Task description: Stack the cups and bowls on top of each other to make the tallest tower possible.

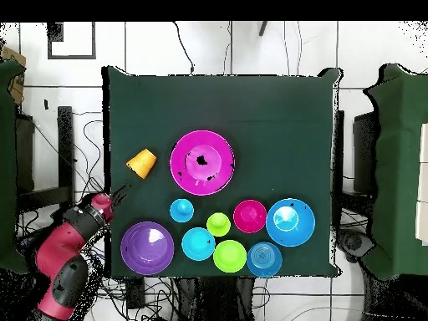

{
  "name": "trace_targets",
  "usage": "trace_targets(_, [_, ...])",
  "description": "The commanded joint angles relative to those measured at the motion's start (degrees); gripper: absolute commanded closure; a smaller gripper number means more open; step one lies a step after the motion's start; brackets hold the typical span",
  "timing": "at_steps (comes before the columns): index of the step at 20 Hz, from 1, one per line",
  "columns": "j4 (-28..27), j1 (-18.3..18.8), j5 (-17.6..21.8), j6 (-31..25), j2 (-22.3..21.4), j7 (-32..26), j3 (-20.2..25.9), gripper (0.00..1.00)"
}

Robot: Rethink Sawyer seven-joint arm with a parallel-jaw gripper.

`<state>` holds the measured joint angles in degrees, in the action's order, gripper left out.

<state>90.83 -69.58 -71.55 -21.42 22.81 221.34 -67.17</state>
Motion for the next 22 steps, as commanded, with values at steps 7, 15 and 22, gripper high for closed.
trace_targets(7, [-16.1,1.7,2.4,-12.2,14.0,29.3,-8.9,0.0])
trace_targets(15, [-18.9,3.5,2.5,-14.4,15.3,31.9,-11.7,0.0])
trace_targets(22, [-19.4,4.7,1.8,-13.3,17.4,31.5,-12.7,0.0])
